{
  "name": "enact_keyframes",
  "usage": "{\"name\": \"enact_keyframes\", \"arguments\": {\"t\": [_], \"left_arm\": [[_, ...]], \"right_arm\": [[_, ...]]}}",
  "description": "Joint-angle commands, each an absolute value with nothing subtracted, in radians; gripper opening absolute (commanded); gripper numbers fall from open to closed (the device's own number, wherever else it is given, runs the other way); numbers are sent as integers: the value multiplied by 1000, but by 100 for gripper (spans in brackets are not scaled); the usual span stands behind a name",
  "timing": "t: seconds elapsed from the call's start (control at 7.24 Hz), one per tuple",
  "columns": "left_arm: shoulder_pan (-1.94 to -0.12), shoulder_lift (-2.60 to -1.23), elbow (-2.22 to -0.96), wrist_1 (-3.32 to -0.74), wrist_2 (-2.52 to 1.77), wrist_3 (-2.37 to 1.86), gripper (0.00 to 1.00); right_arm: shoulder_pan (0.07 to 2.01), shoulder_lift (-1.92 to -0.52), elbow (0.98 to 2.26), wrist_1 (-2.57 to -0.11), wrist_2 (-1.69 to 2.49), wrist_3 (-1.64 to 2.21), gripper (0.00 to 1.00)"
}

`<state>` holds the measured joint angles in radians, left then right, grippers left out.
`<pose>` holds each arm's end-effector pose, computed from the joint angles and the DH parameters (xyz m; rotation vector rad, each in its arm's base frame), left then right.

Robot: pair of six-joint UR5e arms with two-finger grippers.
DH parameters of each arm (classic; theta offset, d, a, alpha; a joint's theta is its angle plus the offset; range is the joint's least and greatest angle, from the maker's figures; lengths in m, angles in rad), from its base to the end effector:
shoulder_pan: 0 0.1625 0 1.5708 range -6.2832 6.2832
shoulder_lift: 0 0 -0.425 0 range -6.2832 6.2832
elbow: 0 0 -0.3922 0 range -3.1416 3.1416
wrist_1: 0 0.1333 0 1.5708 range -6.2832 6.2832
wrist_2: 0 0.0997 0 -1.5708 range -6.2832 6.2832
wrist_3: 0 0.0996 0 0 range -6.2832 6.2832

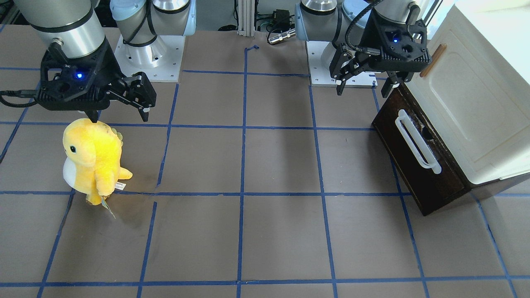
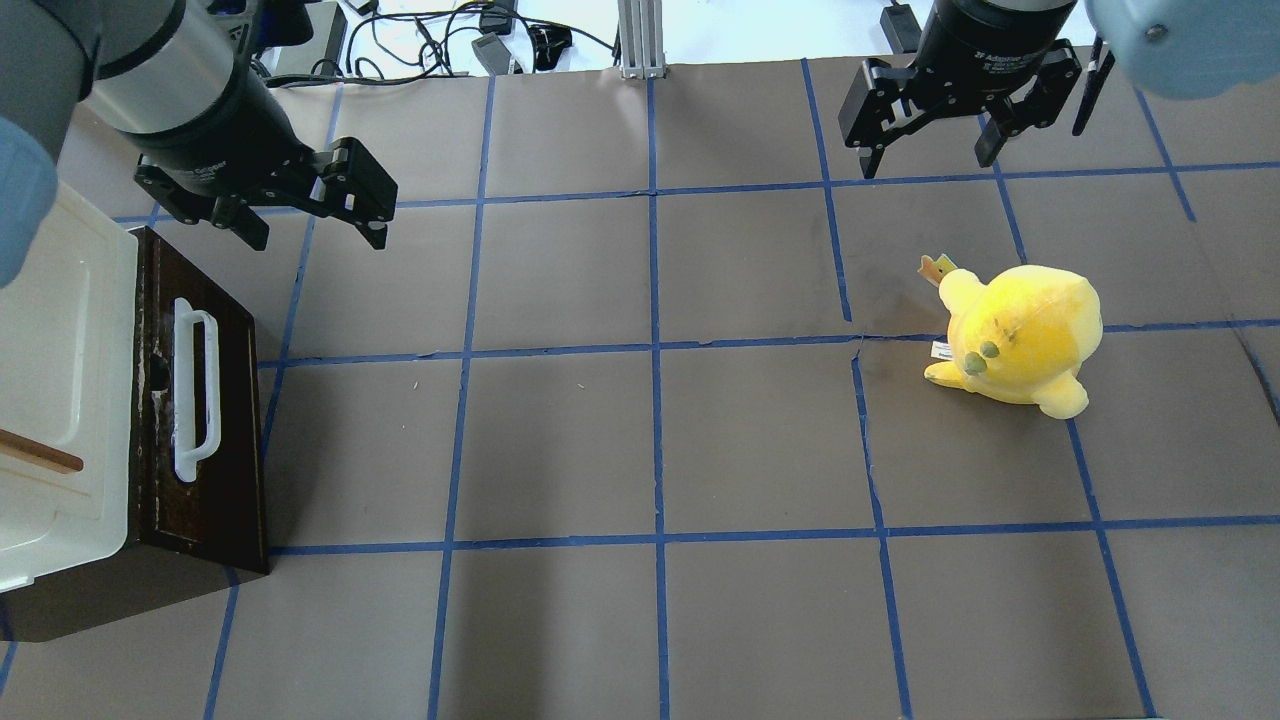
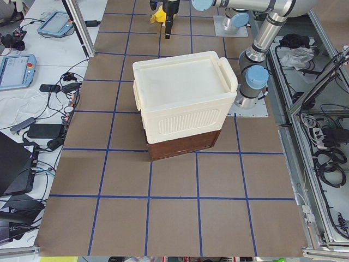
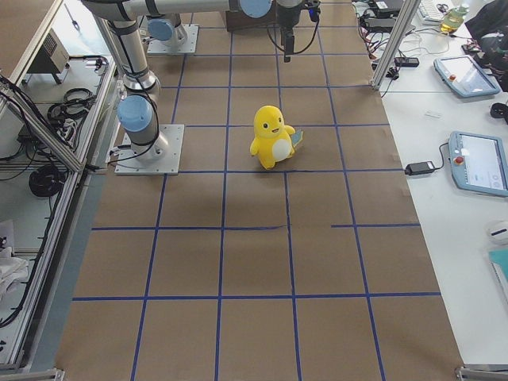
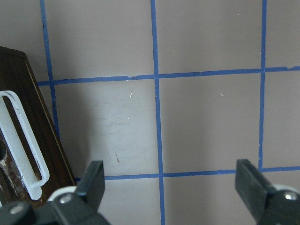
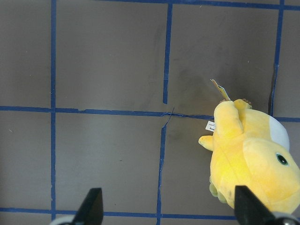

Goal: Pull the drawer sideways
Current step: 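Move the left gripper down toward the white drawer handle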

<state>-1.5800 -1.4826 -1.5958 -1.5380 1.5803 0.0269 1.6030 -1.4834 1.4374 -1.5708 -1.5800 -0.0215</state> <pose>-0.1366 -0.4615 0.5210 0.0557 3.1272 -0.1501 0.1495 -0.5285 0.5090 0.0837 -3.1307 0.0721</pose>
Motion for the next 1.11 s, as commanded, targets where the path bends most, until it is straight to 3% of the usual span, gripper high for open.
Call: {"name": "enact_keyframes", "arguments": {"t": [0.0,0.55,0.97], "left_arm": [[-1580,-1480,-1606,-1534,1580,29,100],[-1618,-1505,-1592,-1531,1597,23,100],[-1749,-1566,-1617,-1546,1883,15,100]], "right_arm": [[1603,-1483,1437,-1571,-1580,-21,100],[1603,-1483,1437,-1571,-1580,-21,100],[1603,-1483,1437,-1571,-1580,-21,100]]}}
